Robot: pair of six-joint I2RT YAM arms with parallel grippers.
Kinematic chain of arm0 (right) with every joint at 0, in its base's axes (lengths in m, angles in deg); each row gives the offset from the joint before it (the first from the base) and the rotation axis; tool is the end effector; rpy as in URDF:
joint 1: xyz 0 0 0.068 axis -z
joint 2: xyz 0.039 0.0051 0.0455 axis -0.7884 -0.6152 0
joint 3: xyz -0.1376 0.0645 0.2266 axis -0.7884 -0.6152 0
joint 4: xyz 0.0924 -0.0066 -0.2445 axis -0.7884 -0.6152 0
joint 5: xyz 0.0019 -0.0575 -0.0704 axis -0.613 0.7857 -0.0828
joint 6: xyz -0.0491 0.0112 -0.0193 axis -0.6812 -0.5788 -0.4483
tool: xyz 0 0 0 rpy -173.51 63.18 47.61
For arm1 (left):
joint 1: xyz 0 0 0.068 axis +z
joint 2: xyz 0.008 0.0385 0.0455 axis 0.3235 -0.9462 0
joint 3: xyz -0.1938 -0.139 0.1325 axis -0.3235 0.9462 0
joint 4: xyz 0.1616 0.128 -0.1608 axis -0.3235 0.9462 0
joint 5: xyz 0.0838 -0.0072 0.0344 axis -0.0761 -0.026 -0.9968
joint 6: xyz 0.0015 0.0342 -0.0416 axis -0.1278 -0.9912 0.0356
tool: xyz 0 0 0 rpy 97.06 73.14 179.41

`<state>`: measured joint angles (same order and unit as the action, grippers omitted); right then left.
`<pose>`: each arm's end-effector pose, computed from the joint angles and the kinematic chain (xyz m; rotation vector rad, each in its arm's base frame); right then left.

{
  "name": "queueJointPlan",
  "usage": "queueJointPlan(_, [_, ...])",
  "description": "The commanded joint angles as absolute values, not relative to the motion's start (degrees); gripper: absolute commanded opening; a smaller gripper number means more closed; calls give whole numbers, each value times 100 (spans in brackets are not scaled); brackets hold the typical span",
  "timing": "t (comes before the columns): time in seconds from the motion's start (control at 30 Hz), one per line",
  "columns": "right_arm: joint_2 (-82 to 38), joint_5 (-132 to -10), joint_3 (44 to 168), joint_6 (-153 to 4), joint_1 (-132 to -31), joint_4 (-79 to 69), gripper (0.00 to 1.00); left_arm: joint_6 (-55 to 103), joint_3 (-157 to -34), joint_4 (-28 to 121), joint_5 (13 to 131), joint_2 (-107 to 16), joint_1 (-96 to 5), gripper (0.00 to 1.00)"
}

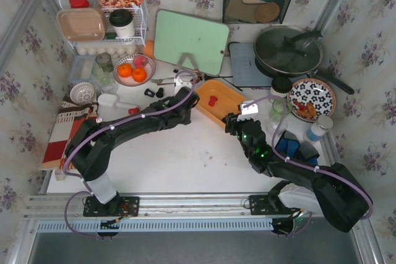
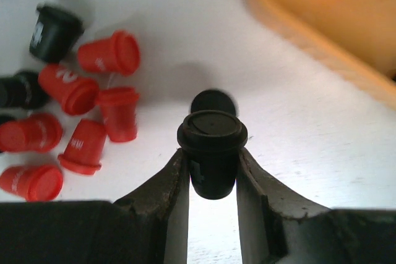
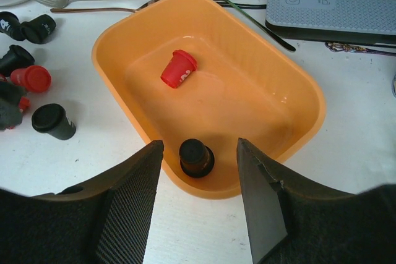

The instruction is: Mix the coffee capsules in the storage basket

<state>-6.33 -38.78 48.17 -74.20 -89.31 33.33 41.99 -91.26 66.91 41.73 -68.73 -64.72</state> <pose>0.1875 0.1241 0.1943 -0.1427 1.7289 0.1986 0.2686 -0.2577 0.2196 0.1673 2.3467 -0.1748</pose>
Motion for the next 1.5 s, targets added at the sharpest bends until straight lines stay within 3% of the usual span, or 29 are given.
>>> queueJointPlan(0.0, [-601,-3837,4822,-7405,-8928,3469,58,3383,-9667,6247,4597,-6995,-6475,19])
queueJointPlan(0.27, [-737,-3801,4814,-7428,-8930,3548,58,2759,-10898,6138,4845,-7780,-6397,22])
queueJointPlan(0.43, [-824,-3773,4822,-7445,-8930,3578,59,2807,-11562,6126,5427,-8395,-6247,39])
queueJointPlan(0.7, [-795,-3819,4818,-7422,-8930,3565,59,3051,-12162,6217,5776,-9061,-6014,45])
queueJointPlan(1.47, [-833,-3891,4848,-7407,-8930,3529,59,3153,-10065,5680,5122,-7391,-6009,48])
